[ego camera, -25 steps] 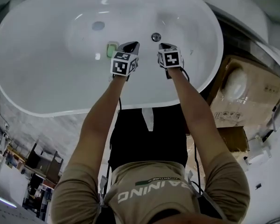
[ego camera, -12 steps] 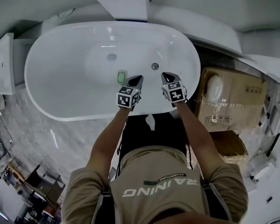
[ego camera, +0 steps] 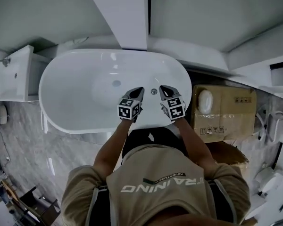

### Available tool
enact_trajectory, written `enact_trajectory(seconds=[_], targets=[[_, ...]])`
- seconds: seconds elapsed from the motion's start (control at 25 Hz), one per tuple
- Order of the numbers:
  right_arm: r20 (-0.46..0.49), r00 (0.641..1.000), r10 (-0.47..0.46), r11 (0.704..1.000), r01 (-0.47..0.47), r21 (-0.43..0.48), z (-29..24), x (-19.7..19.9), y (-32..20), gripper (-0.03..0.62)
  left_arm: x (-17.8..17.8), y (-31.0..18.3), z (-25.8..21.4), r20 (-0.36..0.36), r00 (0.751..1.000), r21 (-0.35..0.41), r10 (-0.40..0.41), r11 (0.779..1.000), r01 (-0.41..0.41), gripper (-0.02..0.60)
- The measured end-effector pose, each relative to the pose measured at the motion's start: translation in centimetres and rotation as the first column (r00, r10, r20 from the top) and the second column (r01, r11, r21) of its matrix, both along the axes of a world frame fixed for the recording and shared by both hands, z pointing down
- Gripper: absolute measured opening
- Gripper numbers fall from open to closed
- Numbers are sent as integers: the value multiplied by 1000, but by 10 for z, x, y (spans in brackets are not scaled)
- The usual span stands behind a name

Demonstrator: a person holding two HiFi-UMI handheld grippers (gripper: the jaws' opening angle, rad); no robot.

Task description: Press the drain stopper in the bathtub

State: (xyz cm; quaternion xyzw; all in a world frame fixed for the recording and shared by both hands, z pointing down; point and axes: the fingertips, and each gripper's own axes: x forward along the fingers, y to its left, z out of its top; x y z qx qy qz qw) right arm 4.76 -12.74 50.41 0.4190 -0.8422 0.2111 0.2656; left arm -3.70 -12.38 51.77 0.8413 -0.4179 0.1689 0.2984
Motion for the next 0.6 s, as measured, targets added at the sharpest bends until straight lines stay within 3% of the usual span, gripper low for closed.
enact_trajectory(seconds=[0.28, 0.6], targets=[[82, 996, 39, 992, -49, 118, -97, 4, -4, 12, -8, -26, -92, 24, 1000, 140, -13, 990, 10, 2], [102, 995, 21, 951, -52, 304, -196, 2, -22, 12, -26, -51, -195, -12, 999, 297, -33, 954, 35, 2]])
